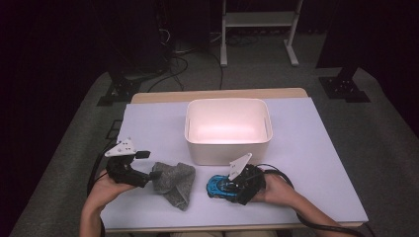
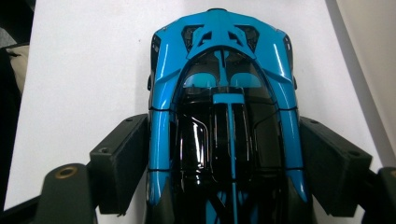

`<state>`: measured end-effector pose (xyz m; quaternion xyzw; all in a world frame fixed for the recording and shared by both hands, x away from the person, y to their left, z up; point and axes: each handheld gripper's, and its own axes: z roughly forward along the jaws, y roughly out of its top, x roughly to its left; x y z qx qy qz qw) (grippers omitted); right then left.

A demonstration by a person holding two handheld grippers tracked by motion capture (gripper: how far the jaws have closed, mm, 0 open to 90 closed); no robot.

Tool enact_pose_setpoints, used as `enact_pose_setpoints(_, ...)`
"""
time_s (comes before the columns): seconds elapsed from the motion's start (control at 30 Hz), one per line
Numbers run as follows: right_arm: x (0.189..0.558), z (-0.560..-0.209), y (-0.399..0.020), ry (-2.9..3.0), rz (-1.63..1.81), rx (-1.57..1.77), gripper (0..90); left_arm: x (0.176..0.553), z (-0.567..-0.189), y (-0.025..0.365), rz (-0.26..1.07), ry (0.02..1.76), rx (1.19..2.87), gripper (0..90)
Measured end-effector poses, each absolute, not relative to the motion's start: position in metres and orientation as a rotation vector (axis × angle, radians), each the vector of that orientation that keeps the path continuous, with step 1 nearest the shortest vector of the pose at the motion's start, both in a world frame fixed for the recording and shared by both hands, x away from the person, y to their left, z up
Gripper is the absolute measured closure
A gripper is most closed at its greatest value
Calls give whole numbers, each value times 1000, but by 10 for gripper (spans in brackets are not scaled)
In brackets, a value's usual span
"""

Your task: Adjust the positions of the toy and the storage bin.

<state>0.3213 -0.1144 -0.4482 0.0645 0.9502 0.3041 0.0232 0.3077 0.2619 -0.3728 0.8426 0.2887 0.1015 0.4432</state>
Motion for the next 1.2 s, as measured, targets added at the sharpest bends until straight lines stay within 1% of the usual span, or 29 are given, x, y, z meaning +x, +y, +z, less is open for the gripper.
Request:
enact_pose_setpoints(0.17,319,-448,-115,2926,949,233,244,308,-374,258,244,708,2098,96)
enact_pose_setpoints(0.73,317,-443,-118,2927,1015,220,248,309,-375,260,242,713,2096,96)
enact_pose_setpoints(1.0,311,-410,-117,2931,1045,159,247,308,-375,261,243,712,2093,96)
enact_pose_setpoints(1.2,306,-377,-117,2929,1065,109,247,308,-375,262,247,716,2088,96)
